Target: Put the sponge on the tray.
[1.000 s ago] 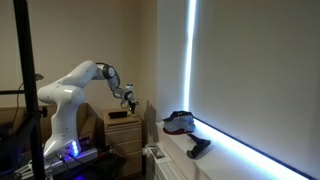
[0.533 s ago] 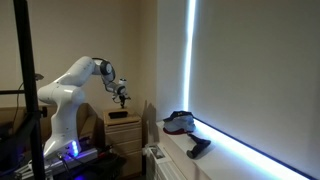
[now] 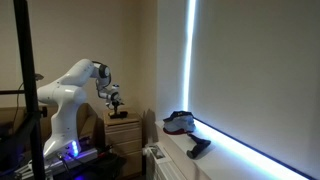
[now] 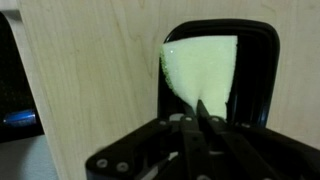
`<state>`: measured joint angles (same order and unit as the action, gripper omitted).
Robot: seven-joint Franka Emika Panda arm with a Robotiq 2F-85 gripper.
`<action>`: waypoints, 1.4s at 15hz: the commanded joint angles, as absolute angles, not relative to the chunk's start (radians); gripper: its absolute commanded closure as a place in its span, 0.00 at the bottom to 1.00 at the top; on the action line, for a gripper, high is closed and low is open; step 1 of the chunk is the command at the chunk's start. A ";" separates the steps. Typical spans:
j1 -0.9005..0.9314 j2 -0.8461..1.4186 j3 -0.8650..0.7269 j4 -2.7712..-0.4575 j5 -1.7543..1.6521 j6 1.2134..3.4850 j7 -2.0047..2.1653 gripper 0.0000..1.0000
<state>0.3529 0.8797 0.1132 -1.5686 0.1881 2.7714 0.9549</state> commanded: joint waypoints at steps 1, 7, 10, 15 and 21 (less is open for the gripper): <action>0.405 0.948 0.055 -1.537 0.170 2.890 0.930 0.98; 0.458 1.006 -0.021 -1.470 0.202 3.011 0.955 0.98; 0.457 0.990 -0.025 -1.457 0.210 2.944 0.963 0.68; 0.452 0.918 -0.060 -1.464 0.181 2.695 1.039 0.33; 0.435 0.713 -0.155 -1.504 0.085 2.272 1.117 0.00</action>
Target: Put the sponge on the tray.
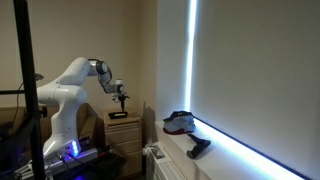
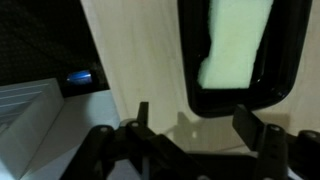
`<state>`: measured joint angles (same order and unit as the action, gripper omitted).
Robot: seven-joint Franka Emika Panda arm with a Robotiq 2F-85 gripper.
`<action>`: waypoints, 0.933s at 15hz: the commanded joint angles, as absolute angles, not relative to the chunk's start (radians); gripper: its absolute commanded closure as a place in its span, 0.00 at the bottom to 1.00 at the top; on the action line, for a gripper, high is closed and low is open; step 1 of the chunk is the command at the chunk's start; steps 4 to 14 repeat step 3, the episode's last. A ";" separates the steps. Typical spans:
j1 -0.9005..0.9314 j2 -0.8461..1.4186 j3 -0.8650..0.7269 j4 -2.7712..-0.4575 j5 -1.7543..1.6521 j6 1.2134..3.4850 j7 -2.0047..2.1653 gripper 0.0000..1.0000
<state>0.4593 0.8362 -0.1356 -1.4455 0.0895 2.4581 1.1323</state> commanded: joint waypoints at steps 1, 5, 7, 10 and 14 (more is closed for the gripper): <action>0.376 0.681 -0.107 -1.503 0.060 2.195 1.112 0.00; 0.316 0.655 -0.100 -1.498 0.068 2.060 1.101 0.00; 0.316 0.655 -0.100 -1.498 0.068 2.060 1.101 0.00; 0.316 0.655 -0.100 -1.498 0.068 2.060 1.101 0.00; 0.316 0.655 -0.100 -1.498 0.068 2.060 1.101 0.00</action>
